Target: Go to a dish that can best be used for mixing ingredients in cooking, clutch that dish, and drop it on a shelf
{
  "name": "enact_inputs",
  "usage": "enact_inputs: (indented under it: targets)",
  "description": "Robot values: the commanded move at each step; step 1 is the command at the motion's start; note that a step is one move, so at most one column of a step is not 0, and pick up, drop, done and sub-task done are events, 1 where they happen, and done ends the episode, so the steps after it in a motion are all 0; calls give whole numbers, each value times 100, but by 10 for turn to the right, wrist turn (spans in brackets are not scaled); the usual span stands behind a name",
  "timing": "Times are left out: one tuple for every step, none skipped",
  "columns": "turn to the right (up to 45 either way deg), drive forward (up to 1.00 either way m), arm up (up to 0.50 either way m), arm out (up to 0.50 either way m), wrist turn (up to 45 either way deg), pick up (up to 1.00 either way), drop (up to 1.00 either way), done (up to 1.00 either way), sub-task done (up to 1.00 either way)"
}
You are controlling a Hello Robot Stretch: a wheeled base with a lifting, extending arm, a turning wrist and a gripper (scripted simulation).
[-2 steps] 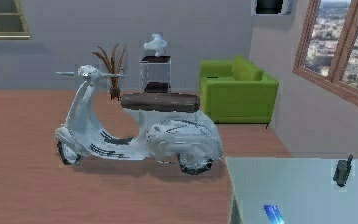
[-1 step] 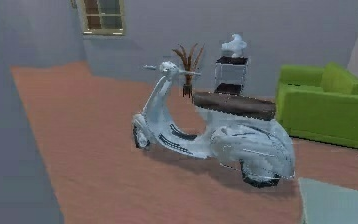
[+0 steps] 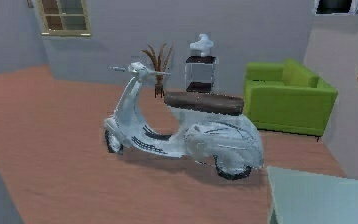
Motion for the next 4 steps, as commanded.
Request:
enact_inputs:
  targets:
    - [30,0,0,0,0,0,0,0,0]
    - [0,25,0,0,0,0,0,0,0]
    - [0,0,50,0,0,0,0,0,0]
    - [0,0,38,0,0,0,0,0,0]
